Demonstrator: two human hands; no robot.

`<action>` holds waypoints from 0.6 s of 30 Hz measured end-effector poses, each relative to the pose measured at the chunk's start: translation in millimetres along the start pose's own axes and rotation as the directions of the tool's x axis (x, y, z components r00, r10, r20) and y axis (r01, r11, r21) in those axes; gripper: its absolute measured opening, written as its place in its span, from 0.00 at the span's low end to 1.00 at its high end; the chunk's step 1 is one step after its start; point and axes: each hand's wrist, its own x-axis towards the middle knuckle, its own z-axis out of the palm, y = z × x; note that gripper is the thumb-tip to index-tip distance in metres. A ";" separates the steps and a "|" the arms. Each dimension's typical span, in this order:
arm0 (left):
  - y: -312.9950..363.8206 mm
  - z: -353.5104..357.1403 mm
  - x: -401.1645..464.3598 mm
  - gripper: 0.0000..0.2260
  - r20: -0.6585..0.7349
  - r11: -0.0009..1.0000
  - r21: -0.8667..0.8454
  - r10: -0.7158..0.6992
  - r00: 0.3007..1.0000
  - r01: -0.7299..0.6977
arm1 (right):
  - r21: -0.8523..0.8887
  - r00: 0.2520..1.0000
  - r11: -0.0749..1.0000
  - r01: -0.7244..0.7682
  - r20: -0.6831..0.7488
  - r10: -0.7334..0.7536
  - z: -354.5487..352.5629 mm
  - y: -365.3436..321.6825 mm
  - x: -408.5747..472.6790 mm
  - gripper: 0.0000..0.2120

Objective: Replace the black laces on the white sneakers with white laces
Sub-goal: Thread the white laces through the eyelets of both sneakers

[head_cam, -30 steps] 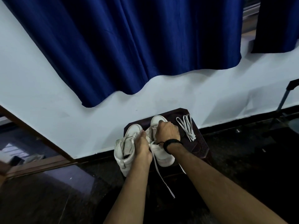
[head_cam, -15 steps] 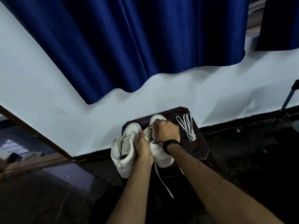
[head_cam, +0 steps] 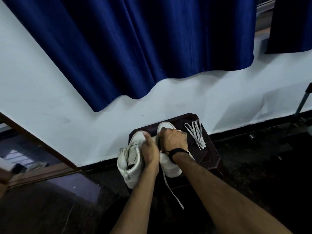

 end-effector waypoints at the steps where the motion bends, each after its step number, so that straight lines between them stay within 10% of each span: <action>1: 4.7 0.3 4.0 0.35 0.011 0.987 -0.087 -0.131 0.991 0.132 | -0.013 1.000 1.000 0.000 -0.005 0.000 0.5 1.0 -0.4 0.10; 6: 16.2 8.4 60.1 0.17 0.165 0.901 0.024 -0.431 0.887 0.433 | 0.049 0.999 0.998 -0.032 0.000 0.032 -0.4 8.8 0.1 0.11; 11: 28.6 10.5 57.0 0.06 0.259 0.902 0.126 -0.431 0.864 0.412 | 0.141 0.997 0.988 -0.071 0.014 0.069 -2.8 25.7 -2.5 0.10; 18: 61.8 -14.5 27.6 0.04 0.091 0.927 0.375 -0.053 0.994 0.015 | 0.052 1.000 0.999 0.008 0.003 -0.008 -2.4 12.6 -3.3 0.10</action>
